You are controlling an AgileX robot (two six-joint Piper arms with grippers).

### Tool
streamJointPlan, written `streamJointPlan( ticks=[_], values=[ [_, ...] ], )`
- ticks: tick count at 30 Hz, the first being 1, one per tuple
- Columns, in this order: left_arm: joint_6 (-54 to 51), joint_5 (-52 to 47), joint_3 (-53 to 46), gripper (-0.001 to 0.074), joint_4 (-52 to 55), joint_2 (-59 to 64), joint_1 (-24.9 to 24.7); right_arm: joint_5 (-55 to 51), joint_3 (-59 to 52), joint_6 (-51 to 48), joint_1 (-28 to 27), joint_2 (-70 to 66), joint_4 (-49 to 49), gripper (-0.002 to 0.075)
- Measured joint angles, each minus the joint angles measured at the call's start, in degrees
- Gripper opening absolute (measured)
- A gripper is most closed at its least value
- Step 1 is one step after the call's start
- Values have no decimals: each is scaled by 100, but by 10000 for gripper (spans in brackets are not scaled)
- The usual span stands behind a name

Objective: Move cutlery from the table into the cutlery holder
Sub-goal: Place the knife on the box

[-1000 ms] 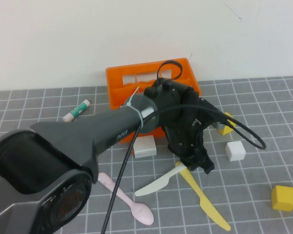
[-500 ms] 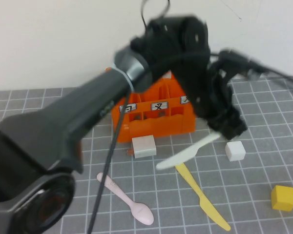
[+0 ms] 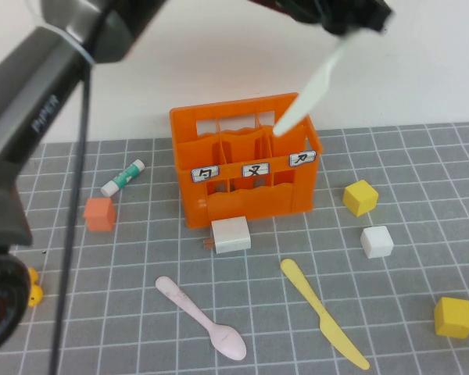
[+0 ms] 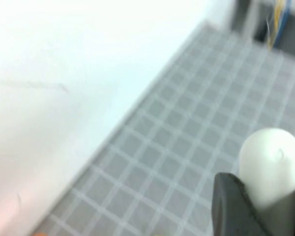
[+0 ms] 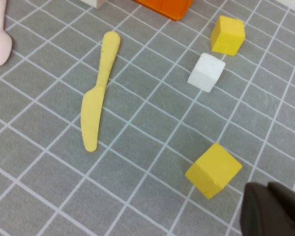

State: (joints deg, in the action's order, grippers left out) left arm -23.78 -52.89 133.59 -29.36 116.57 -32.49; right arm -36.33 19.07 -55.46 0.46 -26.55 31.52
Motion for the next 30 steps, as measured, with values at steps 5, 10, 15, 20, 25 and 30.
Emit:
streamJointPlan(
  ticks=[5, 10, 15, 20, 25, 30],
  values=[
    [-987, 585, -77, 193, -1535, 87, 538, 0, 0, 0, 0, 0, 13, -3],
    [-2675, 868, -338, 193, -3732, 307, 948, 13, 0, 0, 0, 0, 13, -3],
    [-4463, 498, -730, 193, -5642, 623, 1188, 13, 0, -45, 0, 0, 13, -3],
    [-5282, -91, -999, 193, -6445, 826, 1342, 23, 0, -104, 0, 0, 13, -3],
    [-6000, -167, -1034, 193, -6459, 930, 1377, 23, 0, -103, 0, 0, 16, -3],
    [-6170, -249, -1034, 193, -6421, 1108, 1377, 23, 0, -106, 0, 0, 25, -3]
  ],
)
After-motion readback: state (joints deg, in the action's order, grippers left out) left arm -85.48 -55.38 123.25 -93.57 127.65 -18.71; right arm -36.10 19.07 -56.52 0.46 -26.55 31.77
